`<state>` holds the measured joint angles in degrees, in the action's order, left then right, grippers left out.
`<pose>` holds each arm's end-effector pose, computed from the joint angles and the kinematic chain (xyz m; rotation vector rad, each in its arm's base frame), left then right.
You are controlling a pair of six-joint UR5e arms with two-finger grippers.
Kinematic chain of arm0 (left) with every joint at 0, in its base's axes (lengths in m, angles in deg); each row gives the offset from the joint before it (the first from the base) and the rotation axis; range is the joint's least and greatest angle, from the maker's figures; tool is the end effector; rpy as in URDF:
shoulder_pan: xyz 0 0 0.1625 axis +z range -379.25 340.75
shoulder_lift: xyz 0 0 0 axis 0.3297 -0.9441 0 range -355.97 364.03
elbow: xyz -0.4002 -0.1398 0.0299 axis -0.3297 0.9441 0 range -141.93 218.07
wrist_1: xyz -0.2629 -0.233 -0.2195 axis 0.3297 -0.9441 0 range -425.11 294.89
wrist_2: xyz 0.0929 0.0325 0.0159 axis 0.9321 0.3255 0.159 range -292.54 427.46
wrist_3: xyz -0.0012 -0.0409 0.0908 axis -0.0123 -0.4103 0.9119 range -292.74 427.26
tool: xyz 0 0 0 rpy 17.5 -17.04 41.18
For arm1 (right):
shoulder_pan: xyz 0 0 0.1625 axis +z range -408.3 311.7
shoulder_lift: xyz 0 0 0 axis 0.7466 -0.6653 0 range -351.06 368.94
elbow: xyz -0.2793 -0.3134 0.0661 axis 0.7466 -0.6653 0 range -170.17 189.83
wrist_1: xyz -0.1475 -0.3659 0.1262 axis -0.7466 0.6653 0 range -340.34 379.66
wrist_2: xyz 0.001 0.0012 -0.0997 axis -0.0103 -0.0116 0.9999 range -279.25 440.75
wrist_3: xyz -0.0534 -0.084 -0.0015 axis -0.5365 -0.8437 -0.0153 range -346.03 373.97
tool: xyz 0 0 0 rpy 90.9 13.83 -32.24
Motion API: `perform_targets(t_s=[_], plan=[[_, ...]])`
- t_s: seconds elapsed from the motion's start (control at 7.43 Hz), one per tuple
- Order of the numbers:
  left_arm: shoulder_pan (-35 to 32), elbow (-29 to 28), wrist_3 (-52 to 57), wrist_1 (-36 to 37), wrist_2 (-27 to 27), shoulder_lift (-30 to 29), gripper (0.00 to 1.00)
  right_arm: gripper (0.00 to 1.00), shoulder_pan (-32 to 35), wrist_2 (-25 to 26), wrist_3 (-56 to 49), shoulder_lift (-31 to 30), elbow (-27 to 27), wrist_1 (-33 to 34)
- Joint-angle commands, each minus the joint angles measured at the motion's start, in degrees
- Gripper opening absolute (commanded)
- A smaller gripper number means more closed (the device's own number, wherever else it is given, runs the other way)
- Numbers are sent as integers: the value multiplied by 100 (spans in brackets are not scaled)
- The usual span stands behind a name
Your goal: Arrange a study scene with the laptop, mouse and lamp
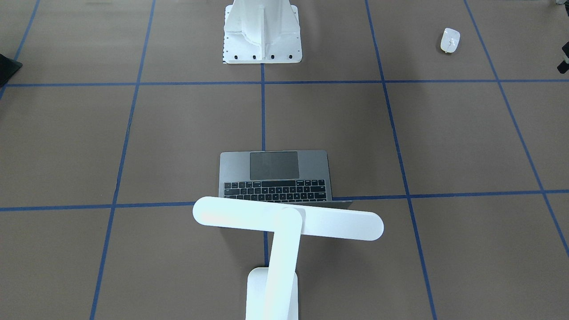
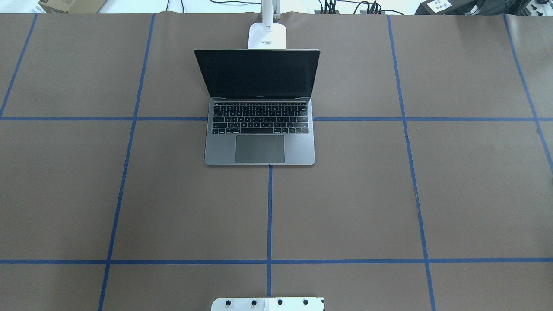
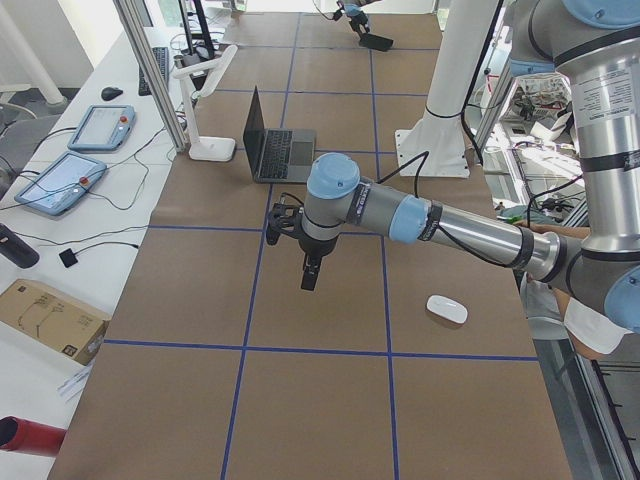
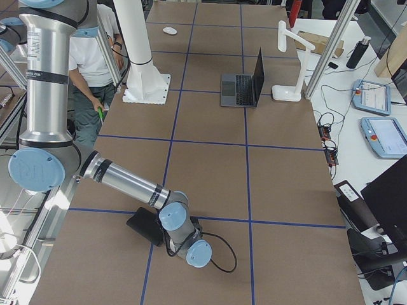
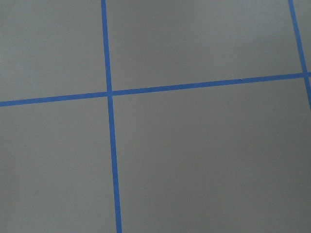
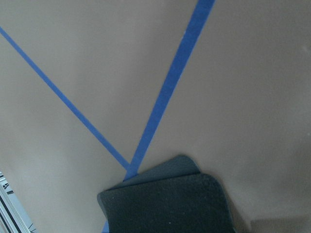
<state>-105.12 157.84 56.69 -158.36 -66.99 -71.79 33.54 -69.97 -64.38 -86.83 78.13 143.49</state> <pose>-0.0352 -0.3946 0.5042 0.2111 0.8016 0.0218 0.0019 -0.3138 0.8770 -0.2433 -1.3470 -0.7105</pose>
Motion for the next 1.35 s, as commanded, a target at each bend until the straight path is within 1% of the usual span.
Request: perform_targets(t_s=[0.0,0.13,0.27,0.67,0.81,0.94,1.08,1.21], plan=[[0,55,-7,0,-2,41,100,91,-10,-11,-5,-64,8,1],[0,142,-41,0,7,120,100,89,-27,-19,4,-64,16,10],[0,161,-50,0,7,138,100,82,-45,-89,4,-64,17,19],[0,196,-51,0,7,165,100,74,-237,-370,13,-64,17,19],[0,196,-51,0,7,165,100,71,-334,-545,39,-55,51,19],[0,239,-51,0,7,217,100,61,-422,-625,57,-29,69,19],[0,292,-59,0,7,261,100,38,-423,-626,57,-29,95,19],[0,327,-59,0,7,279,100,0,-431,-617,22,-20,96,19]])
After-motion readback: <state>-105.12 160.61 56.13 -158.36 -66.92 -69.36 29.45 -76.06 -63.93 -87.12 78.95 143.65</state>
